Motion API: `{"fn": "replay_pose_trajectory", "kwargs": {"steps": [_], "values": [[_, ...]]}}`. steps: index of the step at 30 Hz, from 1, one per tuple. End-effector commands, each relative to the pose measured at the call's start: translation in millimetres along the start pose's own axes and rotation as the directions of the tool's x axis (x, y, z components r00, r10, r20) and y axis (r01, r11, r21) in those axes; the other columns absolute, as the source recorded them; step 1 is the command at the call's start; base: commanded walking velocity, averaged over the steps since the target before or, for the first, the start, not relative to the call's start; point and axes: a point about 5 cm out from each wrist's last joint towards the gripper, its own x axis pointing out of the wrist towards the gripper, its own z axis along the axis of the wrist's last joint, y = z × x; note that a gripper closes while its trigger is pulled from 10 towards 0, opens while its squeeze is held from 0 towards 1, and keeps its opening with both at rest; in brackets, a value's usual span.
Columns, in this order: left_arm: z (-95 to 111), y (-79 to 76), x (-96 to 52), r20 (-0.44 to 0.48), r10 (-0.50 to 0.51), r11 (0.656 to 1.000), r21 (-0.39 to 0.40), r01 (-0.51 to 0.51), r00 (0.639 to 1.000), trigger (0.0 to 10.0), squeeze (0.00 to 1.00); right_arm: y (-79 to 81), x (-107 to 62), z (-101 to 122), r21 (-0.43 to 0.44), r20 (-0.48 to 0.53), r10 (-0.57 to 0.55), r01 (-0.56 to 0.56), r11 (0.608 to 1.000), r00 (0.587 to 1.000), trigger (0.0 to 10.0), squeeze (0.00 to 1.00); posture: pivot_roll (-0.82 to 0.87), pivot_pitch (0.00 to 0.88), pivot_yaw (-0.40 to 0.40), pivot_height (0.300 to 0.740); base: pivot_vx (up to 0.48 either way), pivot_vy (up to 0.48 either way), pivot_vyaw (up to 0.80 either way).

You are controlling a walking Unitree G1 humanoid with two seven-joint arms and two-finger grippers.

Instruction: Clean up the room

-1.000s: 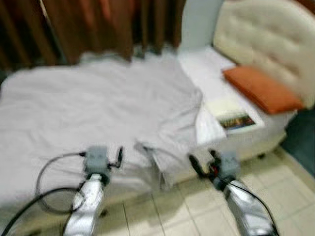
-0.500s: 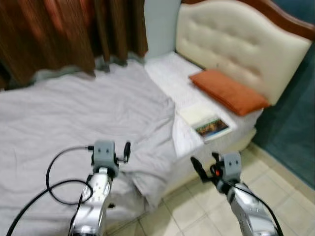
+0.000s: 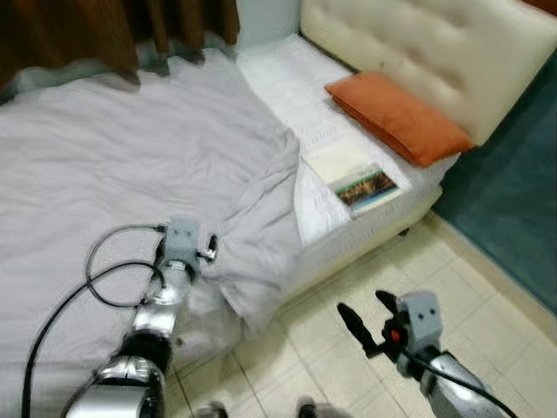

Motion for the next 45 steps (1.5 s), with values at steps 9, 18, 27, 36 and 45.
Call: {"fn": "replay_pose_trajectory", "kwargs": {"steps": [9, 18, 27, 36, 45], "values": [[18.4, 8.7, 4.7, 0.124, 0.119, 0.993, -0.024, -0.117, 0.985, 10.0, 0.00, 40.6, -58.8, 11.4, 0.067, -0.083, 0.059, -0.054, 0.996, 0.995, 10.0, 0.00, -0.36, 0.657, -0.181, 0.740, 0.000, 0.000, 0.00], [12.0, 13.8, 6.2, 0.057, 0.144, 0.989, -0.036, -0.142, 0.988, 10.0, 0.00, 55.0, -84.4, 9.8, 0.111, -0.148, 0.023, -0.007, 0.994, 0.989, 10.0, 0.00, -0.40, 0.678, -0.165, 0.740, 0.000, 0.000, 0.00], [7.0, 10.2, 8.4, -0.036, 0.122, 0.981, -0.147, -0.125, 0.992, 0.0, 0.00, 64.2, -99.9, 5.6, 0.133, -0.200, -0.002, 0.029, 0.991, 0.980, 10.0, 0.00, -0.42, 0.682, -0.156, 0.740, 0.000, 0.000, 0.00], [5.7, -17.9, 8.3, -0.059, -0.030, 0.967, -0.253, 0.014, 0.998, 0.0, 0.00, 67.8, -100.6, 3.7, 0.147, -0.211, -0.016, 0.048, 0.988, 0.977, 10.0, 0.00, -0.40, 0.678, -0.131, 0.740, 0.000, 0.000, 0.00], [15.0, -24.7, 10.3, -0.014, -0.100, 0.963, -0.253, 0.094, 0.995, 0.0, 0.00, 68.7, -102.9, 0.1, 0.153, -0.222, -0.029, 0.064, 0.986, 0.975, 10.0, 0.00, -0.38, 0.677, -0.110, 0.740, 0.000, 0.000, 0.00]]}}
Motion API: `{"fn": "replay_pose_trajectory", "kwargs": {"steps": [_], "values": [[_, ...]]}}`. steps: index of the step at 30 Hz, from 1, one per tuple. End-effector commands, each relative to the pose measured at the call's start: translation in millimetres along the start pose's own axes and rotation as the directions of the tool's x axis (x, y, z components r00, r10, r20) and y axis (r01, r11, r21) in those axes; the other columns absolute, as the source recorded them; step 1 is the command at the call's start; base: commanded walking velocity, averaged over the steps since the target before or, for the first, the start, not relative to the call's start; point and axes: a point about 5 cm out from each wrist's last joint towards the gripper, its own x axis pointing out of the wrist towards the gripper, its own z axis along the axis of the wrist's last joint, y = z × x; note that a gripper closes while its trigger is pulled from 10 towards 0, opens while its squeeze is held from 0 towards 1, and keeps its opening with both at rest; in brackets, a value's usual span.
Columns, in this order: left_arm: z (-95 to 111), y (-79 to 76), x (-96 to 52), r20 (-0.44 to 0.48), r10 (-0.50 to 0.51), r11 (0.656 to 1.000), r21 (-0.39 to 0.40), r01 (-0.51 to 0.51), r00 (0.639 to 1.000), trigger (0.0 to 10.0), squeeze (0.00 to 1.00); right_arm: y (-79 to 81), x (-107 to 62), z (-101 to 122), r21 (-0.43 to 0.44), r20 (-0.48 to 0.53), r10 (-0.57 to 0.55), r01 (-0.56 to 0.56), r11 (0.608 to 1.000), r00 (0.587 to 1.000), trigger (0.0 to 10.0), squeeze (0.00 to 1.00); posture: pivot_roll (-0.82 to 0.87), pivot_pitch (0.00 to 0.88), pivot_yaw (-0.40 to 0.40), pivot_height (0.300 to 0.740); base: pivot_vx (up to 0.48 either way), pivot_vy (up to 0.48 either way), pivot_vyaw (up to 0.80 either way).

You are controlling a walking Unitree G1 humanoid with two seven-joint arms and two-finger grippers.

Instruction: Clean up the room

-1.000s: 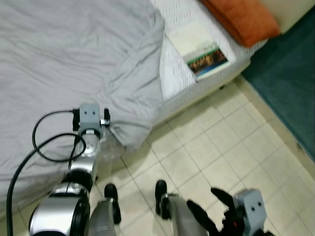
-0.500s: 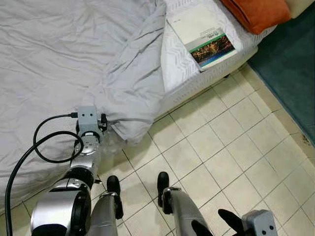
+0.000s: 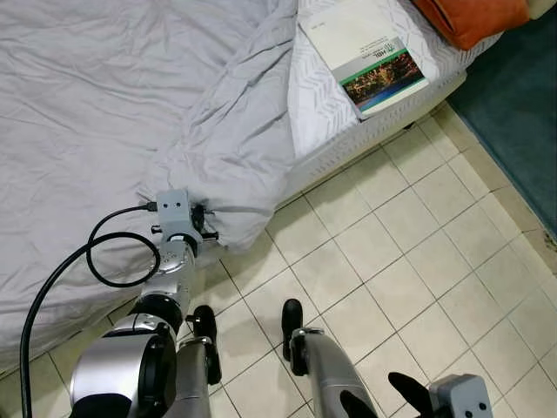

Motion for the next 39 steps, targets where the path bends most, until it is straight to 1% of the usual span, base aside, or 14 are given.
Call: {"fn": "replay_pose_trajectory", "kwargs": {"steps": [1, 5, 10, 15, 19, 26, 27, 28, 29, 32, 33, 35, 37, 39], "values": [[-18.3, -3.2, -5.1, -0.069, -0.026, 1.000, 0.004, 0.027, 0.997, 0.0, 0.00, 1.2, -3.0, -8.5, 0.012, -0.047, -0.017, 0.018, 1.000, 0.999, 10.0, 0.00, -0.38, 0.677, -0.110, 0.740, 0.000, 0.000, 0.00], [-8.0, -3.2, -2.4, -0.023, -0.051, 0.999, -0.006, 0.051, 0.998, 0.0, 0.00, 1.3, -0.2, -7.4, 0.011, -0.036, -0.017, 0.018, 1.000, 0.999, 10.0, 0.00, -0.37, 0.660, -0.097, 0.740, 0.000, 0.000, 0.00], [24.8, 0.9, 2.7, 0.138, -0.067, 0.995, 0.077, 0.057, 0.988, 0.0, 0.00, -4.5, 3.7, -6.0, 0.003, -0.010, -0.040, 0.041, 0.999, 0.999, 10.0, 0.00, -0.35, 0.663, -0.077, 0.740, 0.000, 0.000, 0.00], [44.1, 19.9, -14.4, 0.354, -0.158, 0.985, 0.123, 0.122, 0.922, 0.0, 0.00, -6.8, 10.5, -12.4, 0.019, -0.005, -0.029, 0.029, 0.999, 1.000, 10.0, 0.00, -0.28, 0.631, -0.043, 0.740, 0.000, 0.000, 0.00], [23.7, 18.6, -30.7, 0.322, -0.218, 0.974, 0.126, 0.186, 0.922, 0.0, 0.00, -11.2, 20.6, -15.0, 0.014, 0.002, -0.022, 0.022, 1.000, 1.000, 10.0, 0.00, -0.24, 0.583, -0.025, 0.740, 0.000, 0.000, 0.00], [-11.8, -15.4, -51.2, 0.212, -0.334, 0.940, 0.143, 0.309, 0.918, 0.0, 0.00, -22.4, 50.0, -9.6, -0.015, 0.056, 0.001, 0.000, 1.000, 0.998, 10.0, 0.00, -0.20, 0.489, -0.005, 0.740, 0.000, 0.000, 0.00], [-29.8, -16.2, -52.8, 0.137, -0.297, 0.950, 0.136, 0.279, 0.945, 10.0, 0.00, -29.3, 65.2, -11.1, -0.026, 0.070, -0.009, 0.011, 1.000, 0.998, 10.0, 0.00, -0.17, 0.401, 0.011, 0.740, 0.000, 0.000, 0.00], [-32.2, -14.2, -54.1, 0.131, -0.268, 0.958, 0.141, 0.250, 0.955, 10.0, 0.00, -31.2, 70.3, -9.5, -0.027, 0.083, -0.014, 0.017, 0.999, 0.996, 10.0, 0.00, -0.17, 0.381, 0.017, 0.740, 0.000, 0.000, 0.00], [-30.1, -13.2, -57.2, 0.142, -0.255, 0.960, 0.152, 0.233, 0.956, 10.0, 1.00, -31.4, 72.2, -5.1, -0.034, 0.103, -0.019, 0.023, 0.999, 0.994, 10.0, 0.00, -0.16, 0.365, 0.021, 0.740, 0.000, 0.000, 0.00], [-27.4, -16.1, -63.4, 0.150, -0.274, 0.952, 0.183, 0.245, 0.950, 10.0, 1.00, -35.3, 80.6, 1.0, -0.043, 0.145, -0.038, 0.044, 0.998, 0.989, 10.0, 0.00, -0.14, 0.285, 0.039, 0.740, 0.000, 0.000, 0.00], [-27.2, -15.9, -67.2, 0.149, -0.279, 0.948, 0.202, 0.247, 0.949, 10.0, 1.00, -38.5, 82.0, 6.2, -0.043, 0.181, -0.060, 0.069, 0.997, 0.982, 10.0, 1.00, -0.12, 0.235, 0.046, 0.740, 0.000, 0.000, 0.00], [-26.5, -15.7, -70.5, 0.148, -0.280, 0.945, 0.214, 0.246, 0.948, 10.0, 1.00, -40.7, 82.5, 10.1, -0.043, 0.207, -0.076, 0.087, 0.995, 0.975, 10.0, 1.00, -0.12, 0.235, 0.046, 0.740, 0.000, 0.000, 0.00], [-27.2, -11.1, -79.0, 0.160, -0.270, 0.946, 0.227, 0.231, 0.950, 10.0, 1.00, -53.8, 87.1, 22.5, -0.051, 0.279, -0.152, 0.172, 0.984, 0.948, 10.0, 1.00, -0.10, 0.138, 0.065, 0.740, 0.000, 0.000, 0.00], [-28.0, -9.3, -81.7, 0.165, -0.265, 0.949, 0.222, 0.226, 0.950, 10.0, 1.00, -60.2, 89.6, 27.0, -0.051, 0.305, -0.185, 0.210, 0.976, 0.934, 10.0, 1.00, -0.10, 0.124, 0.068, 0.740, 0.000, 0.000, 0.00]]}}
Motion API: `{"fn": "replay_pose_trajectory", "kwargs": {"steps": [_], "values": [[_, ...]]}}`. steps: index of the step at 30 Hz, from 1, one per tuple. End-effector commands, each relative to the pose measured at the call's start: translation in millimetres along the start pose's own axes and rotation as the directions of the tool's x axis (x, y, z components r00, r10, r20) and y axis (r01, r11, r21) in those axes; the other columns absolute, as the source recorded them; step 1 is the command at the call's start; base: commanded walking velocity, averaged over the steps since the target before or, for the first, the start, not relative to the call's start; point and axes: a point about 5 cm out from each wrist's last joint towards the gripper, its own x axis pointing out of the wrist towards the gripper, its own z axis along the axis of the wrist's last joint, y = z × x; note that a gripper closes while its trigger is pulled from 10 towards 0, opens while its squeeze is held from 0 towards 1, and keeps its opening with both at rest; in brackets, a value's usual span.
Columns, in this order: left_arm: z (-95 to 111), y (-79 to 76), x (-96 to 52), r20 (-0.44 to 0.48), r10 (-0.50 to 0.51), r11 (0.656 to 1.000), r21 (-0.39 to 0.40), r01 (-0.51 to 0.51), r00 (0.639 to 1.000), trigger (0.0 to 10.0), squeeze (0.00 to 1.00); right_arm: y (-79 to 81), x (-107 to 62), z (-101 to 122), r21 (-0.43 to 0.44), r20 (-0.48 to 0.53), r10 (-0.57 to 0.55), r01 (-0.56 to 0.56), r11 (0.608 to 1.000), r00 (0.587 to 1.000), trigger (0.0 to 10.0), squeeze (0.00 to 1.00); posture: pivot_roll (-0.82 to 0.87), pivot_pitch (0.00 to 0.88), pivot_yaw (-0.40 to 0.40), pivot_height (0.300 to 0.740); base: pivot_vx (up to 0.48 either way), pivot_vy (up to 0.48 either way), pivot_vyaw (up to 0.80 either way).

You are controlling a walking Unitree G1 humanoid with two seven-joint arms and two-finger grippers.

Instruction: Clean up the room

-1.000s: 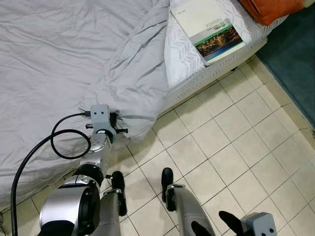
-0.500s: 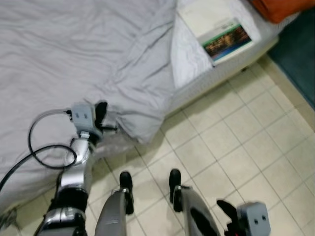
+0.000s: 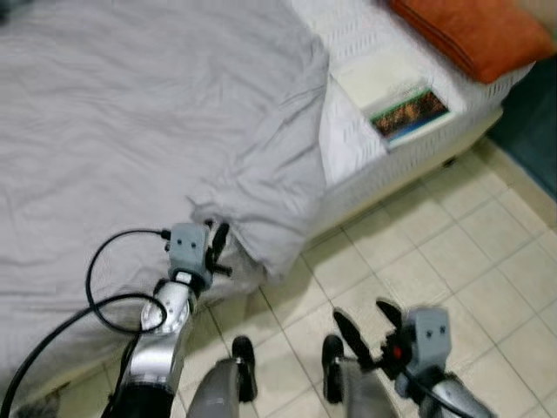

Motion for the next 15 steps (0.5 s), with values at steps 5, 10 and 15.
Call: {"fn": "replay_pose_trajectory", "kwargs": {"steps": [5, 10, 15], "values": [[-7.1, -6.1, -15.6, -0.049, 0.092, 0.994, -0.053, -0.095, 0.995, 10.0, 1.00, -31.1, 21.5, 2.5, -0.056, 0.091, -0.153, 0.158, 0.986, 0.984, 10.0, 1.00, -0.09, 0.000, 0.075, 0.740, 0.000, 0.000, 0.00], [-23.9, -10.4, -25.0, -0.096, 0.132, 0.985, -0.102, -0.141, 0.987, 10.0, 1.00, -32.4, 33.0, 6.5, -0.108, 0.125, -0.121, 0.135, 0.985, 0.985, 10.0, 1.00, -0.10, 0.000, 0.055, 0.740, 0.000, 0.000, 0.00], [-49.4, -21.0, -37.9, -0.190, 0.154, 0.972, -0.145, -0.183, 0.970, 10.0, 1.00, -41.8, 38.7, 7.4, -0.150, 0.104, -0.074, 0.089, 0.985, 0.992, 10.0, 1.00, -0.12, 0.000, -0.027, 0.740, 0.000, 0.000, 0.00]]}}
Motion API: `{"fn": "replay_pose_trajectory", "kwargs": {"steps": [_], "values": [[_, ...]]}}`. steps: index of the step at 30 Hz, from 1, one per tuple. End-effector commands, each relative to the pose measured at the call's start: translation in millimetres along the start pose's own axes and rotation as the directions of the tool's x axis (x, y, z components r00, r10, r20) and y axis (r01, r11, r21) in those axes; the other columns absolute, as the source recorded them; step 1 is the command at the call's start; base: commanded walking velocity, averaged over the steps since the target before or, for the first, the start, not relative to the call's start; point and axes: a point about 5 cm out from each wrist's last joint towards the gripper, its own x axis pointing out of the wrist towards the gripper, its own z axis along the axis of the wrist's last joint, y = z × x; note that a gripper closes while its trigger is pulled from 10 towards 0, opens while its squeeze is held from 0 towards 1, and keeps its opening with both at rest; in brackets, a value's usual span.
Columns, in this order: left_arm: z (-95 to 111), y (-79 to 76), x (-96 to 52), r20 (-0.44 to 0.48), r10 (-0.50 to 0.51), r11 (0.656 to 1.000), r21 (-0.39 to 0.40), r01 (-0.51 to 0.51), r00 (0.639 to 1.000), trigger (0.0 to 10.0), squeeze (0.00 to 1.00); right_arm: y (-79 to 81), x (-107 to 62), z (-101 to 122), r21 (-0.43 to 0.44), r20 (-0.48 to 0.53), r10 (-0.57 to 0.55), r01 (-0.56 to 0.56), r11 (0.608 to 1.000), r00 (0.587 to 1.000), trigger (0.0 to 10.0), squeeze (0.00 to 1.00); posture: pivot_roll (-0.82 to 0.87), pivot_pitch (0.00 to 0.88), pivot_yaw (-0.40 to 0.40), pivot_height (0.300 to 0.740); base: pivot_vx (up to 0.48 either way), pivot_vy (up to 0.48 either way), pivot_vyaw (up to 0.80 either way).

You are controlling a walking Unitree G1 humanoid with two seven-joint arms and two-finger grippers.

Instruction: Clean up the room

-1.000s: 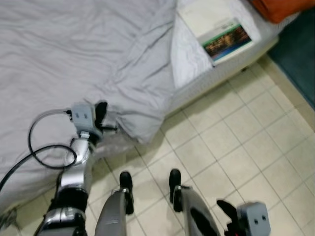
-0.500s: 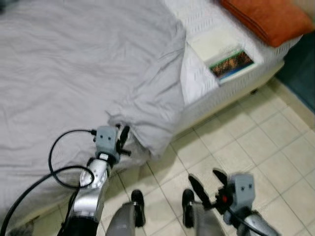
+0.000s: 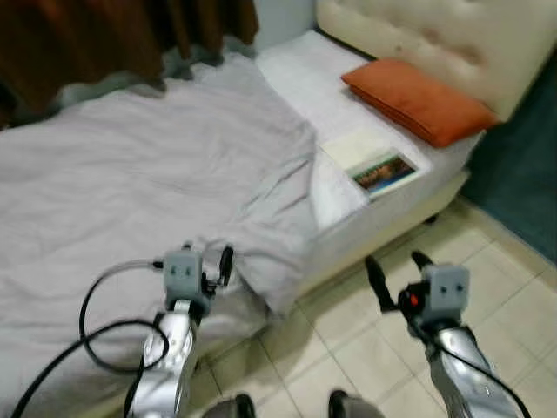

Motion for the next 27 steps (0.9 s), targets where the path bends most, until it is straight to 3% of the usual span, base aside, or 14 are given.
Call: {"fn": "replay_pose_trajectory", "kwargs": {"steps": [1, 4, 9, 11, 16, 21, 25, 26, 27], "values": [[-5.7, -2.7, -2.1, -0.015, 0.023, 1.000, -0.016, -0.023, 1.000, 10.0, 1.00, -4.3, 4.0, -3.3, -0.007, -0.024, 0.035, -0.036, 0.999, 0.999, 10.0, 1.00, -0.12, 0.000, -0.045, 0.740, 0.000, 0.000, 0.00], [-2.6, -15.3, 1.7, -0.020, -0.030, 0.999, 0.024, 0.031, 0.999, 10.0, 1.00, -9.2, 5.6, -8.7, 0.006, -0.040, 0.041, -0.041, 0.999, 0.998, 10.0, 1.00, -0.11, 0.000, -0.042, 0.740, 0.000, 0.000, 0.00], [-2.1, -18.4, 2.6, -0.027, -0.060, 0.997, 0.050, 0.061, 0.998, 10.0, 1.00, -8.5, 7.6, -17.0, -0.003, -0.079, 0.037, -0.037, 0.999, 0.996, 10.0, 1.00, -0.11, 0.000, -0.027, 0.740, 0.000, 0.000, 0.00], [4.0, -18.5, 6.2, -0.005, -0.071, 0.996, 0.048, 0.072, 0.997, 10.0, 1.00, -7.2, 7.5, -23.4, 0.000, -0.095, 0.033, -0.033, 0.999, 0.995, 10.0, 0.00, -0.11, 0.000, -0.009, 0.740, 0.000, 0.000, 0.00], [5.8, -21.1, 8.2, -0.010, -0.094, 0.994, 0.055, 0.095, 0.995, 10.0, 1.00, -6.1, 5.0, -28.3, 0.024, -0.098, -0.011, 0.014, 1.000, 0.995, 10.0, 0.00, -0.12, 0.000, 0.012, 0.740, 0.000, 0.000, 0.00], [3.3, -20.2, -0.8, -0.012, -0.105, 0.993, 0.049, 0.105, 0.994, 10.0, 1.00, -7.3, -10.2, -35.4, 0.060, -0.107, -0.050, 0.056, 0.997, 0.993, 10.0, 0.00, -0.12, 0.026, 0.014, 0.740, 0.000, 0.000, 0.00], [10.7, -23.1, 5.4, 0.018, -0.130, 0.991, 0.023, 0.129, 0.991, 10.0, 1.00, -4.6, -8.8, -34.9, 0.053, -0.101, -0.035, 0.041, 0.998, 0.994, 10.0, 0.00, -0.13, 0.030, 0.022, 0.740, 0.240, 0.000, 0.00], [12.7, -25.2, 8.1, 0.019, -0.145, 0.989, 0.023, 0.144, 0.989, 10.0, 0.83, -3.7, -7.6, -34.2, 0.051, -0.096, -0.031, 0.036, 0.998, 0.995, 10.0, 0.00, -0.13, 0.028, 0.027, 0.740, 0.480, 0.000, 0.00], [14.8, -26.8, 10.4, 0.022, -0.151, 0.988, 0.024, 0.150, 0.988, 10.0, 0.00, -2.7, -6.3, -33.5, 0.048, -0.091, -0.028, 0.033, 0.998, 0.995, 10.0, 0.00, -0.13, 0.027, 0.028, 0.740, 0.480, 0.000, 0.00]]}}
